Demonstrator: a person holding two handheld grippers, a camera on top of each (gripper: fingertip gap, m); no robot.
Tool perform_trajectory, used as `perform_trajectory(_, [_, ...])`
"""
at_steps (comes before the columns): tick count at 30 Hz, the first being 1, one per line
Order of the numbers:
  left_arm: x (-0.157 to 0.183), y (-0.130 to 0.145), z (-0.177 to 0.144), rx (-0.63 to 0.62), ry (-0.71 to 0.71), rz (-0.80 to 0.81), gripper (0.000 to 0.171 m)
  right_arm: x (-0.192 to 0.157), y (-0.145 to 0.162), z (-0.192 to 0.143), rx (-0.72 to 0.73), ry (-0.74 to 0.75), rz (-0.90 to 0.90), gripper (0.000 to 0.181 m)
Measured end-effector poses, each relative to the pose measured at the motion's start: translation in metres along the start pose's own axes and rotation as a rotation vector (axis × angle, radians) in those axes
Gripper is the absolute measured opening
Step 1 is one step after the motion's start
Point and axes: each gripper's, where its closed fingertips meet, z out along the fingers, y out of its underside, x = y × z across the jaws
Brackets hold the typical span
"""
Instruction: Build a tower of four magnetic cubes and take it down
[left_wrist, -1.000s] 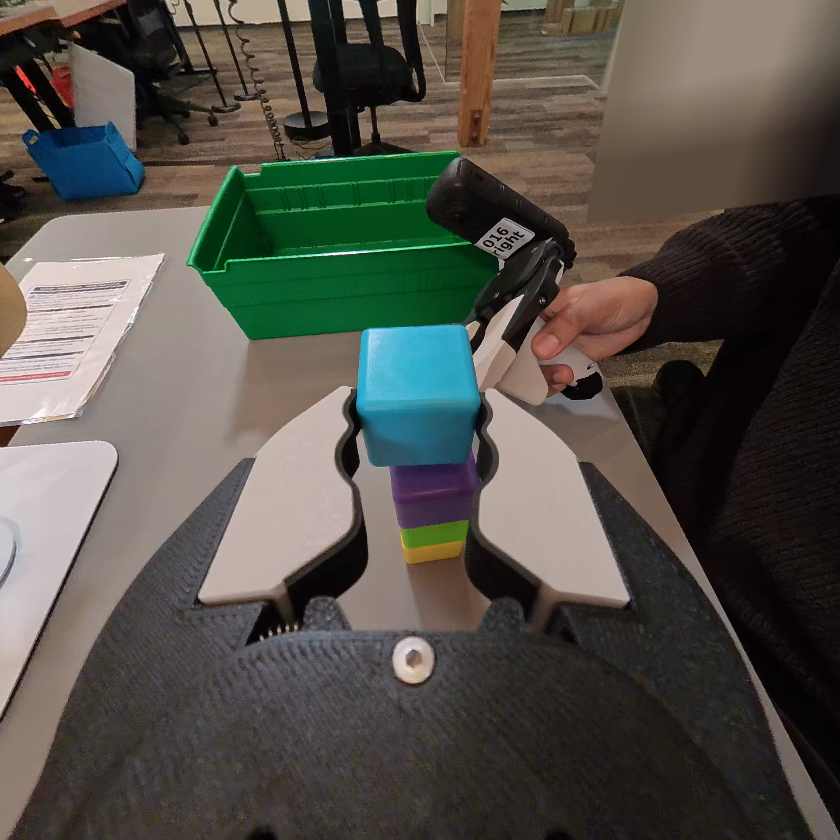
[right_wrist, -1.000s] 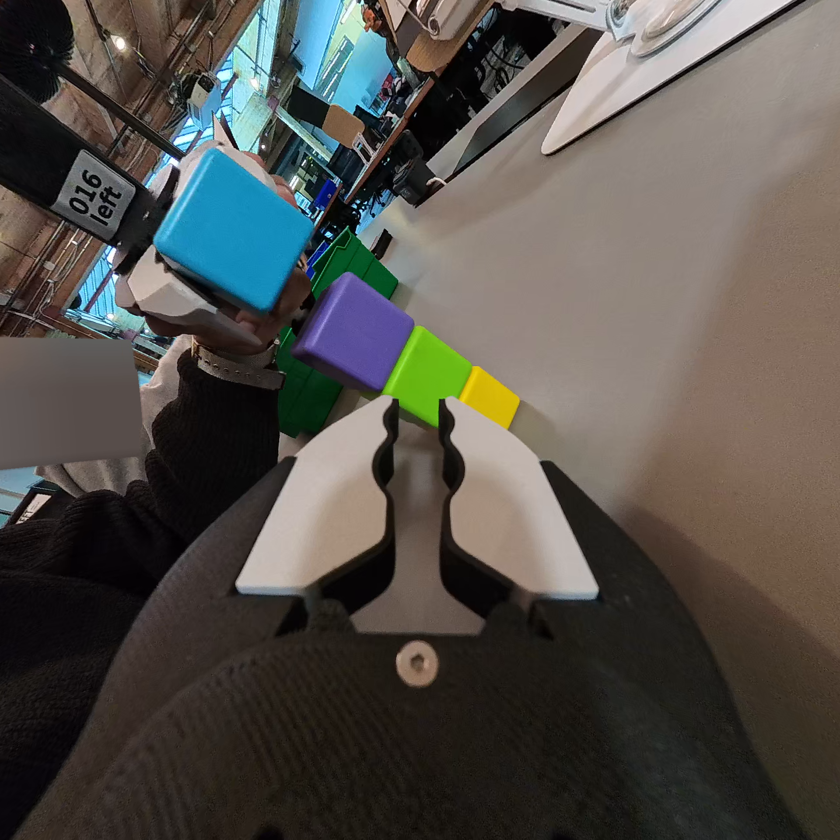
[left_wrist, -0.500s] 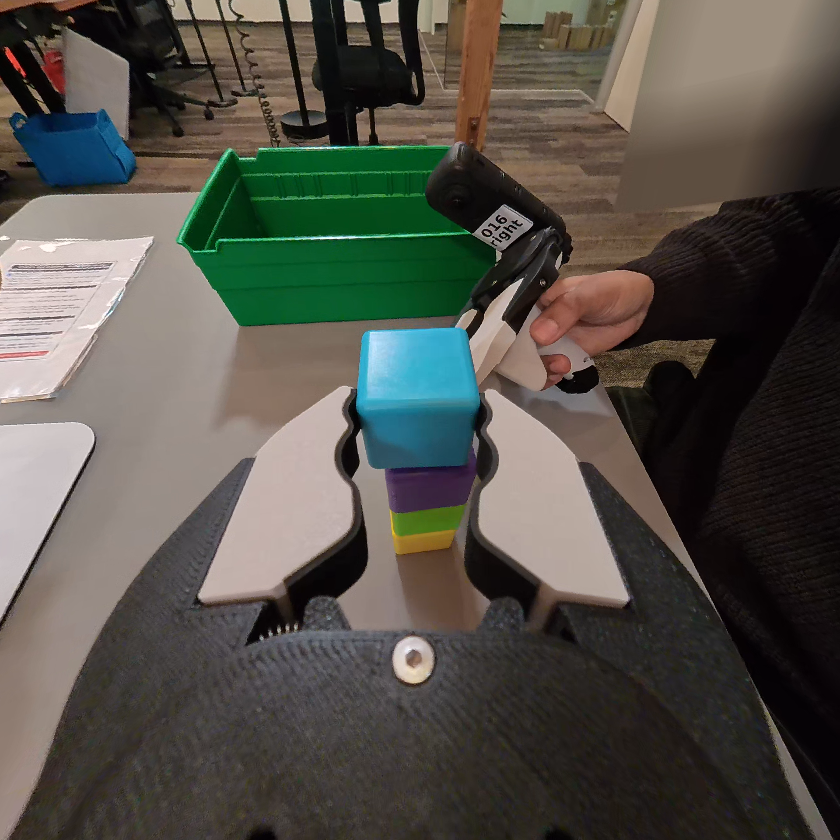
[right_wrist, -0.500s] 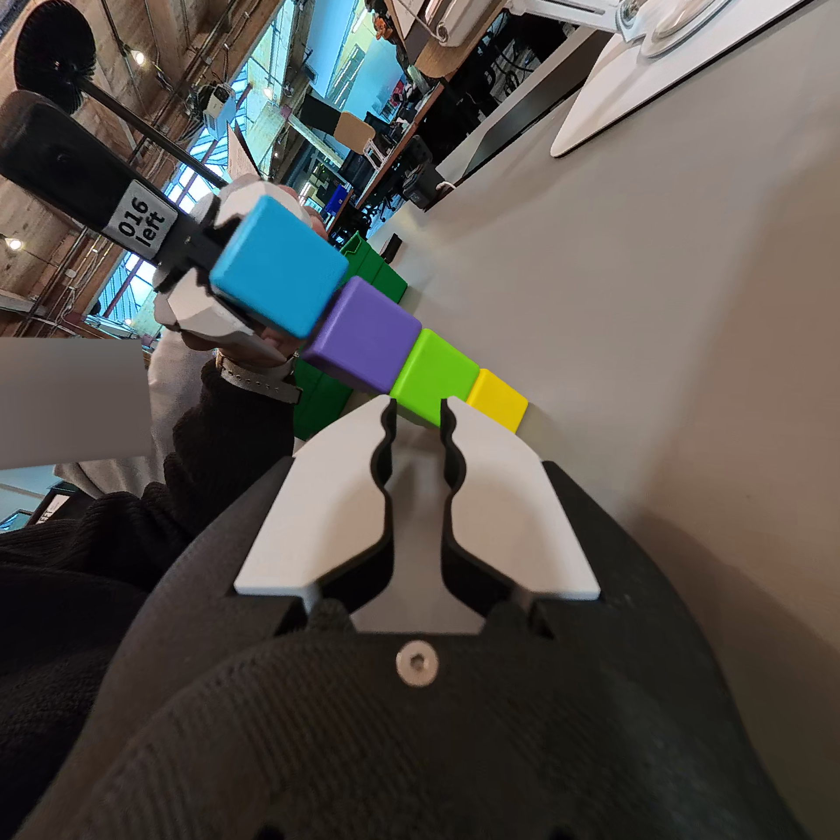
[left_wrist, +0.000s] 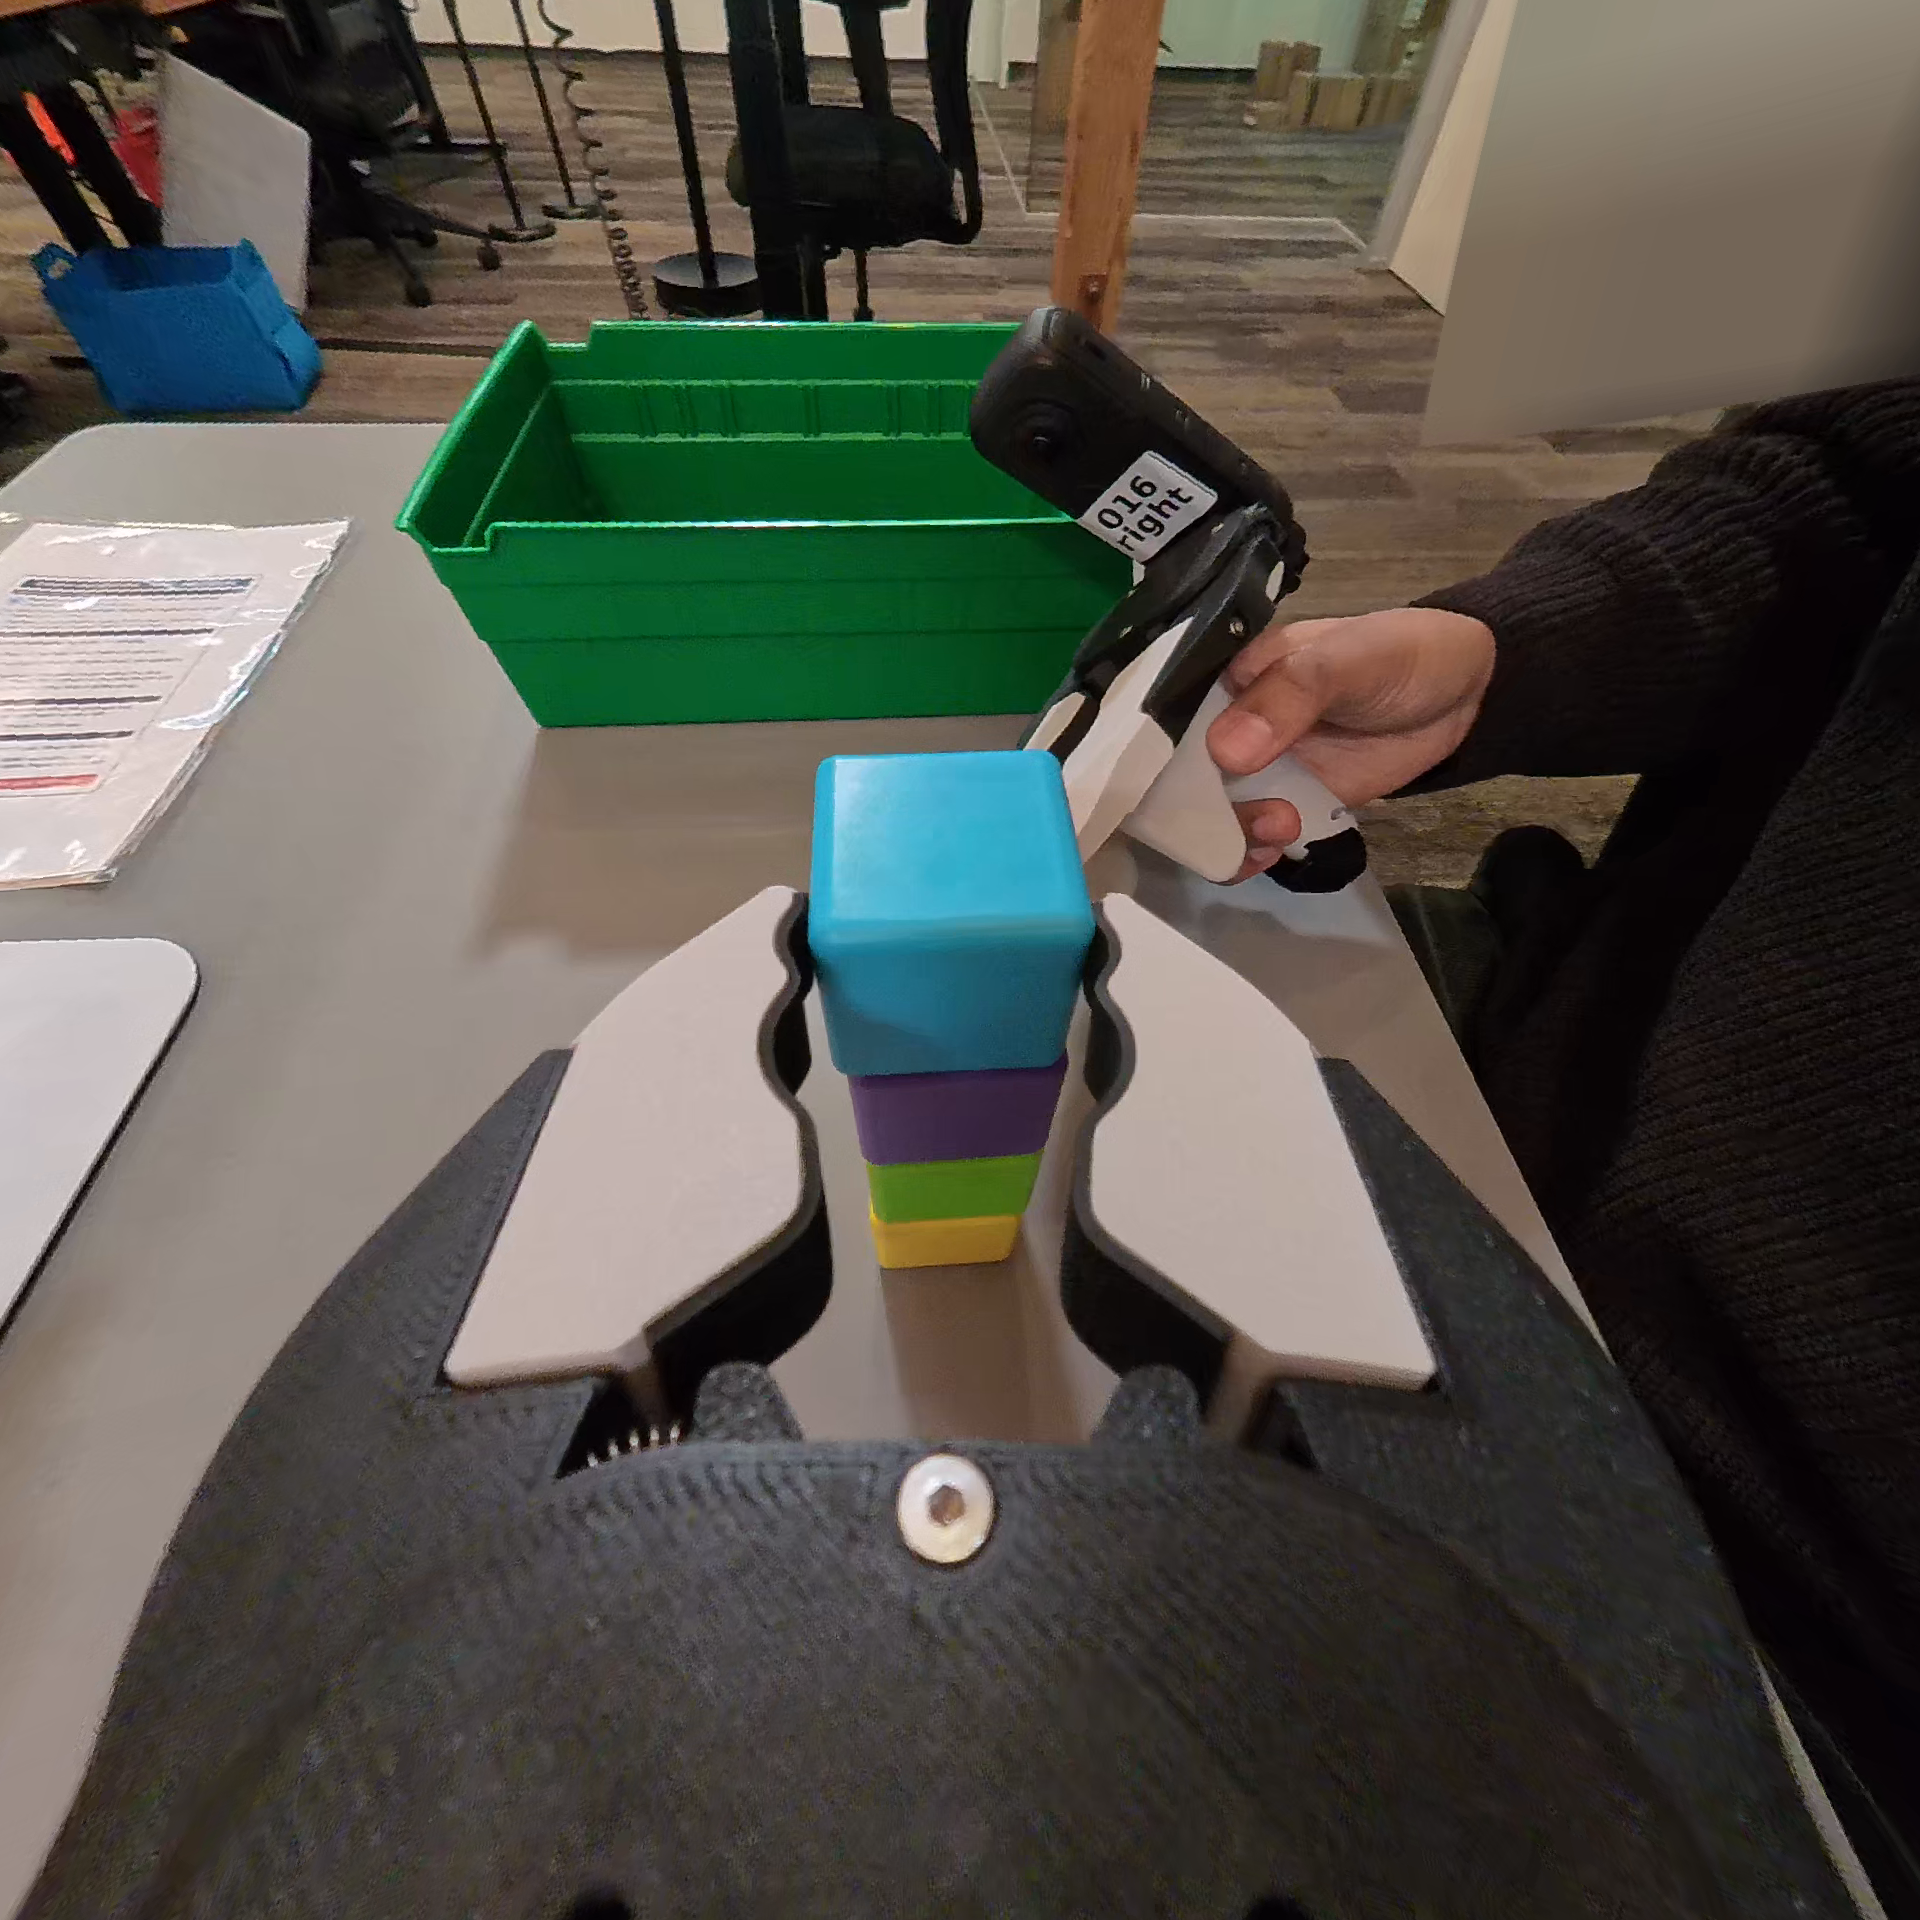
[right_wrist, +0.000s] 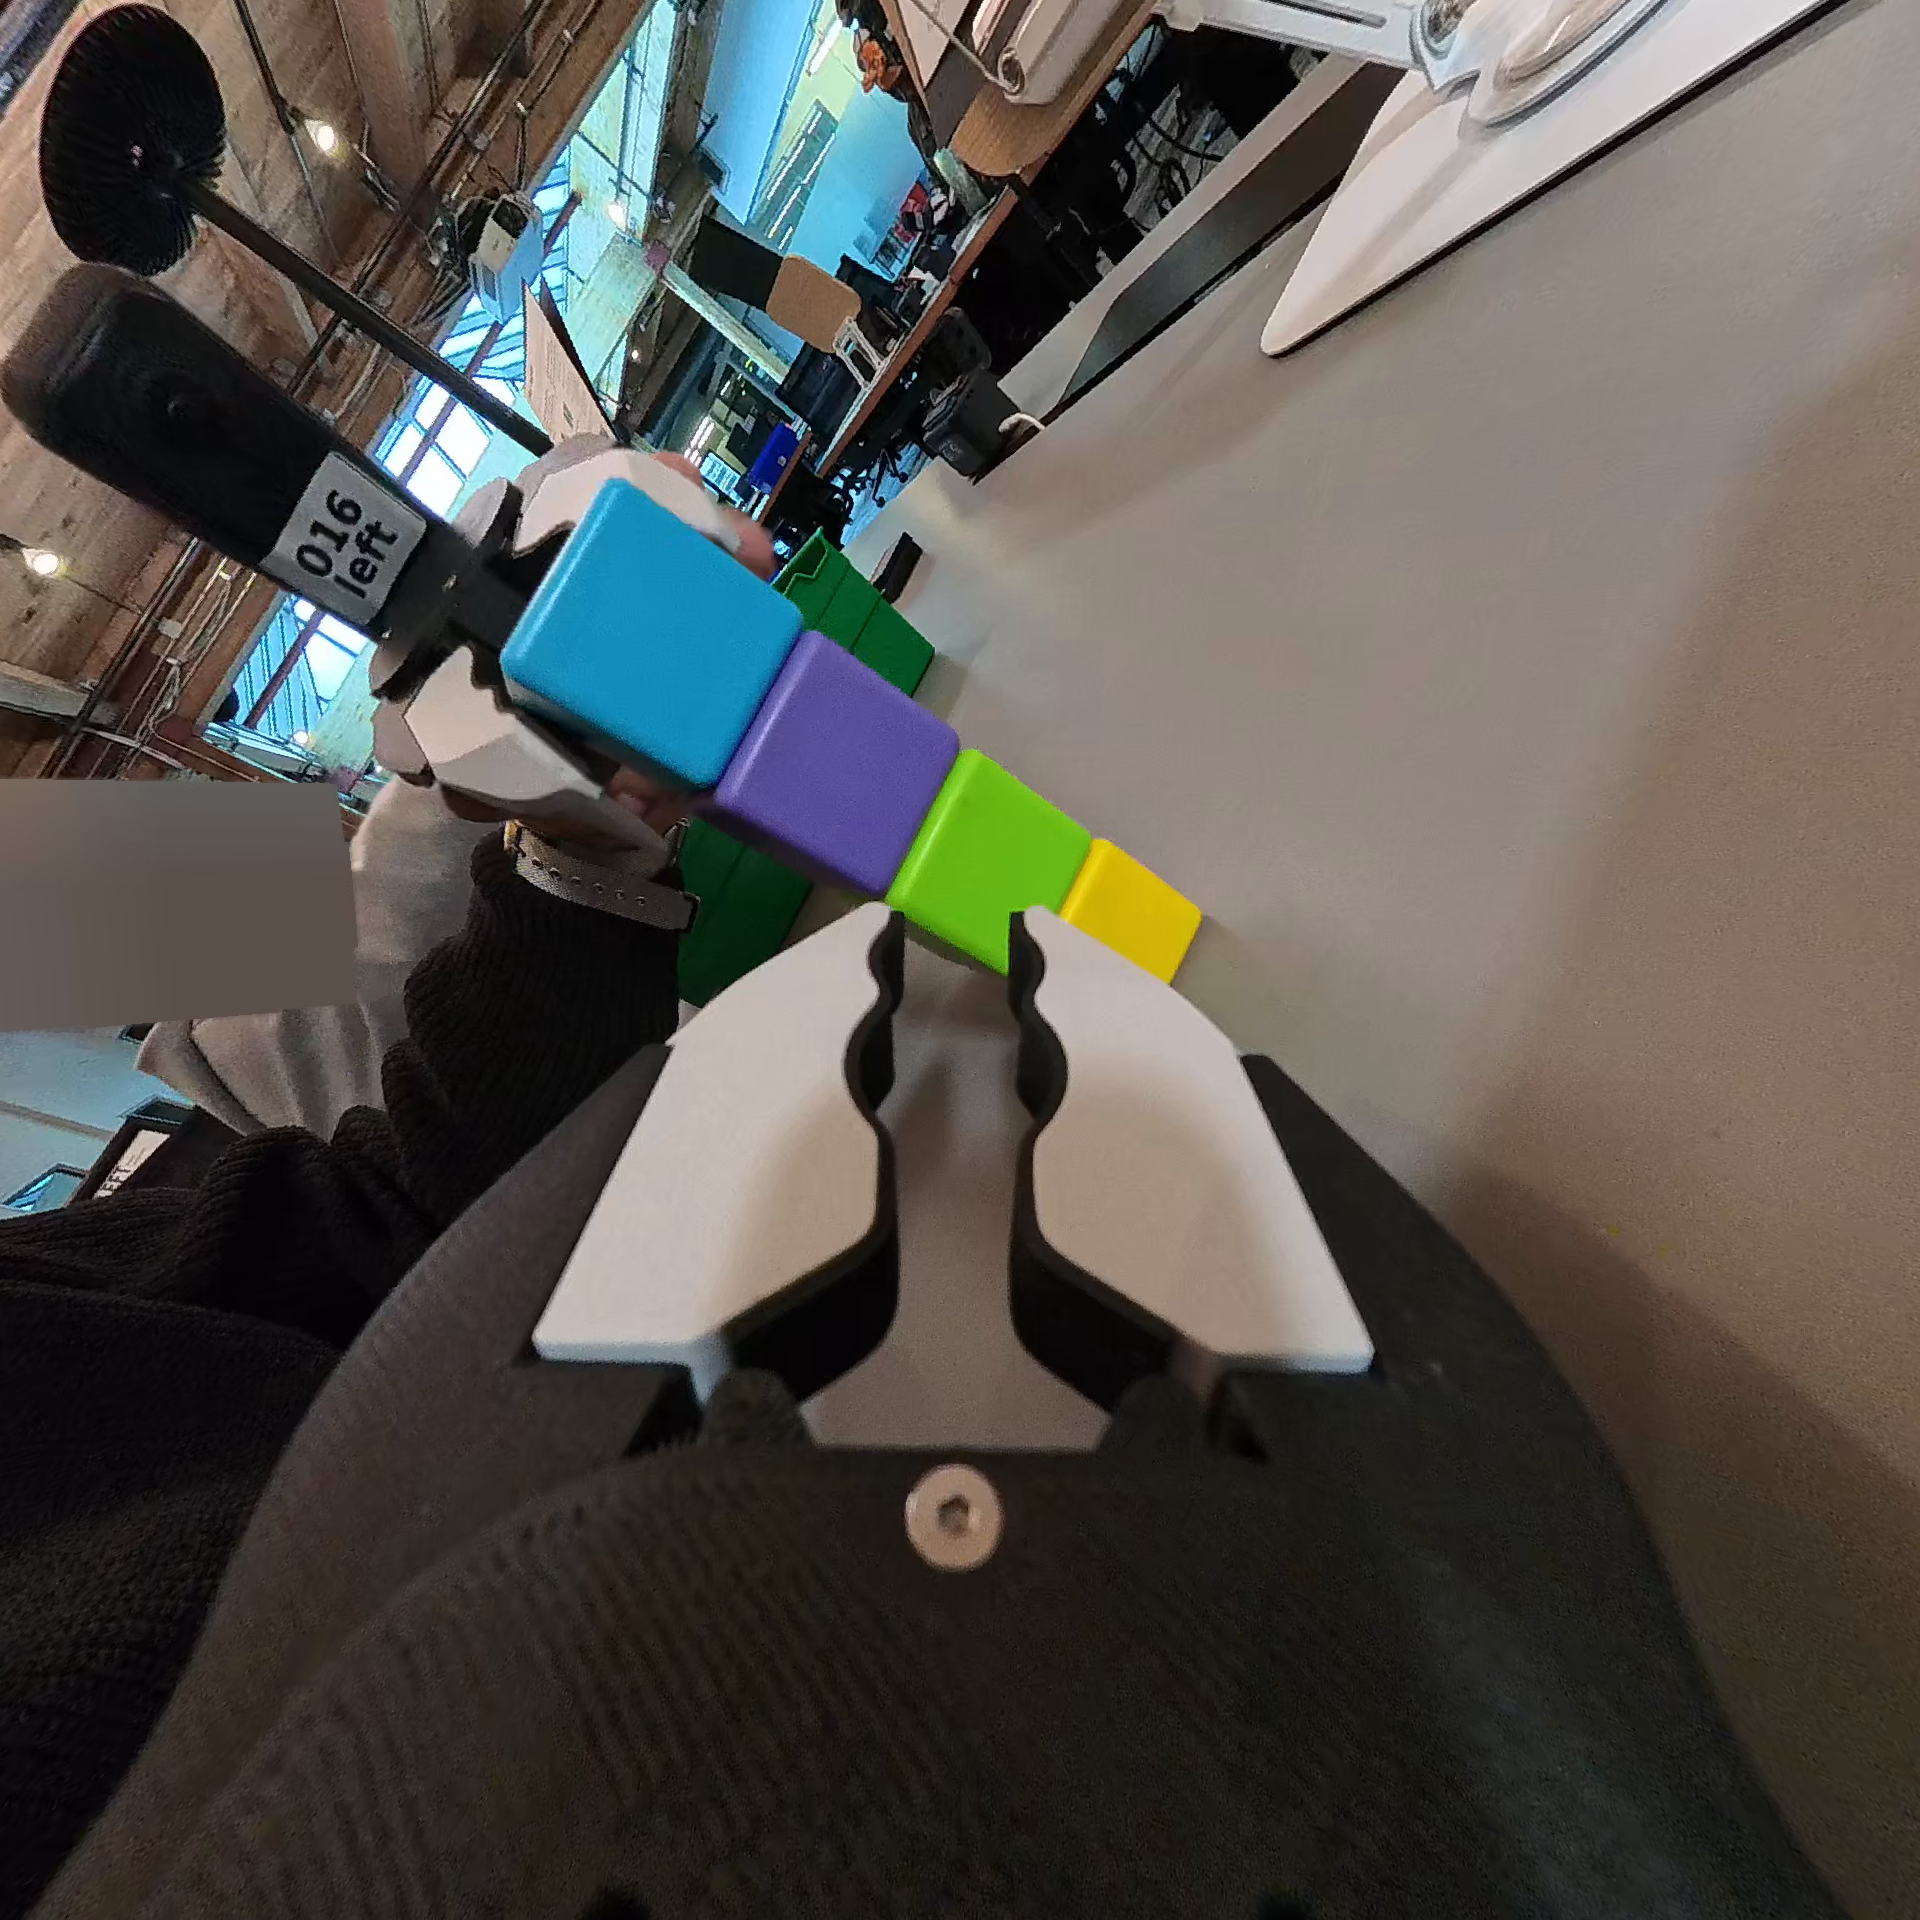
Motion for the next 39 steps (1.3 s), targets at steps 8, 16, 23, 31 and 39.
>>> perform_trajectory(8, [-0.001, 0.01, 0.001, -0.029, -0.042, -0.007, 0.081, 0.0, 0.0, 0.0, 0.001, 0.001, -0.003, 0.019])
perform_trajectory(16, [-0.004, 0.034, 0.002, 0.051, -0.164, -0.104, 0.083, -0.017, -0.003, 0.0, 0.001, -0.066, -0.102, 0.037])
perform_trajectory(23, [-0.009, 0.032, -0.01, 0.201, -0.225, -0.155, 0.082, -0.074, 0.018, -0.002, -0.092, -0.333, -0.513, 0.059])
perform_trajectory(31, [-0.01, 0.042, 0.01, 0.224, -0.185, -0.188, 0.073, -0.064, -0.016, 0.003, -0.041, -0.266, -0.743, 0.074])
perform_trajectory(39, [0.006, 0.039, 0.016, 0.206, -0.139, -0.15, 0.051, -0.073, -0.033, 0.026, -0.043, -0.355, -0.757, 0.078])
